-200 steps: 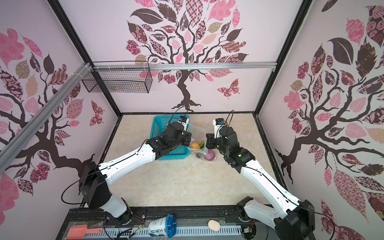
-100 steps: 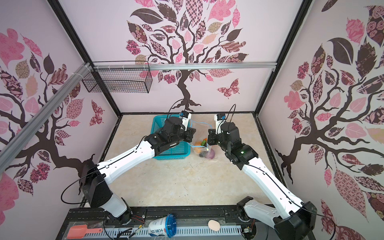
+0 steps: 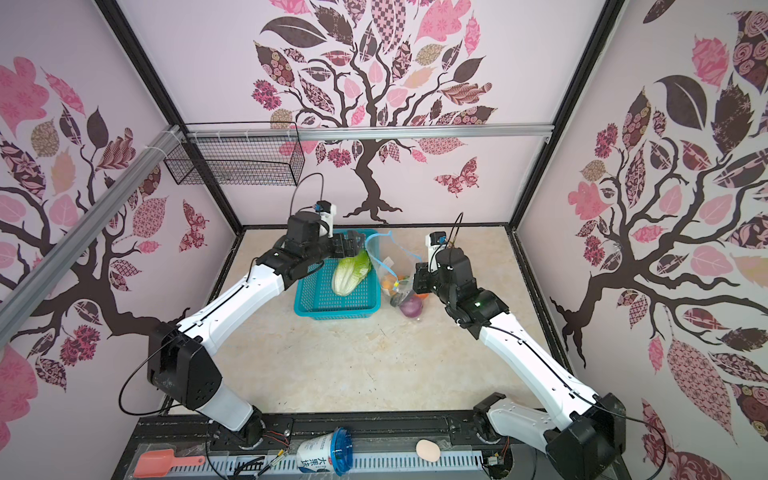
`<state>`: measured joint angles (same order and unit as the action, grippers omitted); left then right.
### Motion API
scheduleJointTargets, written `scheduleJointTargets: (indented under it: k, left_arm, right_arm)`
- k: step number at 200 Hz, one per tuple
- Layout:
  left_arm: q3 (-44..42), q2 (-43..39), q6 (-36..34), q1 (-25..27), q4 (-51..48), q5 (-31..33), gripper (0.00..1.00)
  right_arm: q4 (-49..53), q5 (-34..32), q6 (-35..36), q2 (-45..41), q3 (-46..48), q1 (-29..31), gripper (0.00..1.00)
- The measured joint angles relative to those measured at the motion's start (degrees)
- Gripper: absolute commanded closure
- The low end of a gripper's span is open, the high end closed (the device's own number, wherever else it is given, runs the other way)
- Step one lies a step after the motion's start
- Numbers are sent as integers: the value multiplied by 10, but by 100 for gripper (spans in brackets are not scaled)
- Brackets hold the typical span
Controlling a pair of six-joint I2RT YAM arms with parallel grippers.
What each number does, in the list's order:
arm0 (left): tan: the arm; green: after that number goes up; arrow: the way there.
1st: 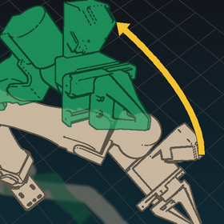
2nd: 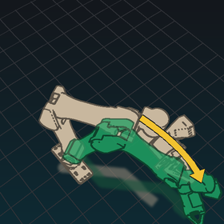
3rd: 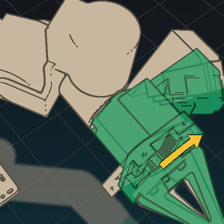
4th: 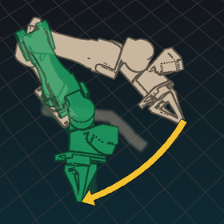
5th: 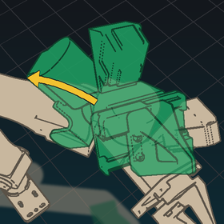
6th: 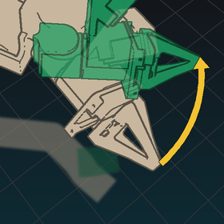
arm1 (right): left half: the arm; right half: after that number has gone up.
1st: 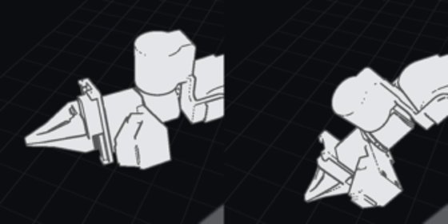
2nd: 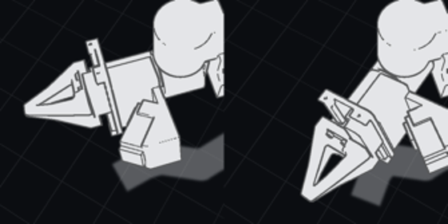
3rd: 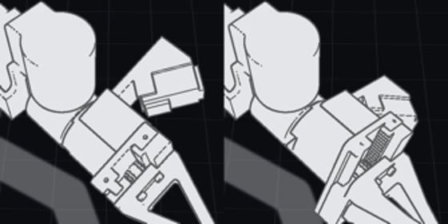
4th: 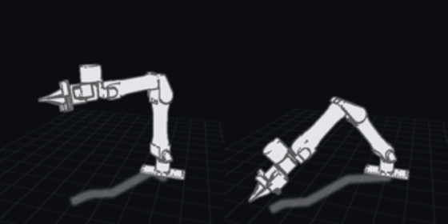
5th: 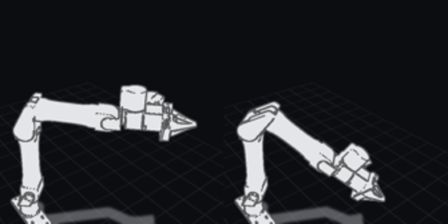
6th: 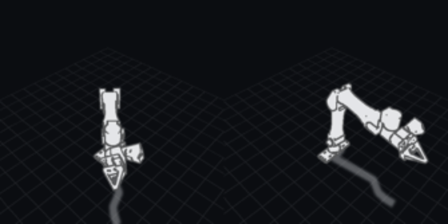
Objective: Place the food in the zip-top bag and seal the zipper
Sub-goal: 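Lower the left gripper and close it on the lettuce head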
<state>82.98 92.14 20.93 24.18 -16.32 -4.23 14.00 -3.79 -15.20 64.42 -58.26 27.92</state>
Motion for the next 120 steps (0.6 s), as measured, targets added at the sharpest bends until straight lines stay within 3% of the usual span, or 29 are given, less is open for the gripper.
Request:
scheduleJointTargets:
  k: [43, 120]
  left_arm:
    - [19, 43, -18, -92, -3, -29, 2]
    - [76, 174, -85, -99, -106, -86, 1]
  right_arm:
    - [-1, -11, 0, -1, 9, 0, 100]
    - [-7, -16, 0, -3, 18, -7, 100]
